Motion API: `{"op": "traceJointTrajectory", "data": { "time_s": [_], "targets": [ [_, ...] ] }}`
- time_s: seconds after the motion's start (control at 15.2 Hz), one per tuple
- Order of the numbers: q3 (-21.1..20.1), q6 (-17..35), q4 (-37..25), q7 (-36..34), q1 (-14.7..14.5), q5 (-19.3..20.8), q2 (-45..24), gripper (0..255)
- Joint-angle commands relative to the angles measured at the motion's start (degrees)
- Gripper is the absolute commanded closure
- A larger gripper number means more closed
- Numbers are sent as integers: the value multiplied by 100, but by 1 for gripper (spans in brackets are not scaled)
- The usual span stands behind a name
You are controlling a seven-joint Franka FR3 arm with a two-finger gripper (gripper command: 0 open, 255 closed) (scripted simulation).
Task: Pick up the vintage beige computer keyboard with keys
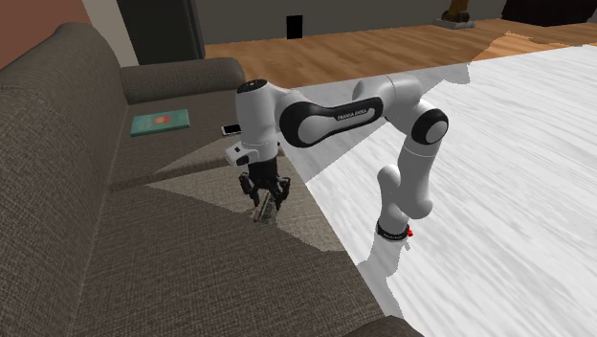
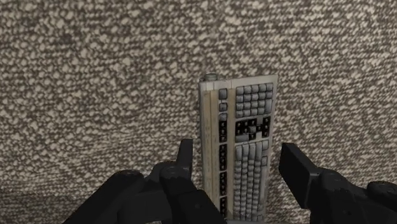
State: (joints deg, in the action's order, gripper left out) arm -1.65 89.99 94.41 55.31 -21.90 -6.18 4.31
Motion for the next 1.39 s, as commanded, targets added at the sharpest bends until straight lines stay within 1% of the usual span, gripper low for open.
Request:
{"op": "traceJointTrajectory", "data": {
  "time_s": [0.0,0.53,1.32],
  "targets": [
    [-4,16,29,-2,-3,-2,3,255],
    [1,2,3,4,0,-2,-10,255],
    [8,-1028,-1405,-97,4,-1,-383,255]
  ]
}}
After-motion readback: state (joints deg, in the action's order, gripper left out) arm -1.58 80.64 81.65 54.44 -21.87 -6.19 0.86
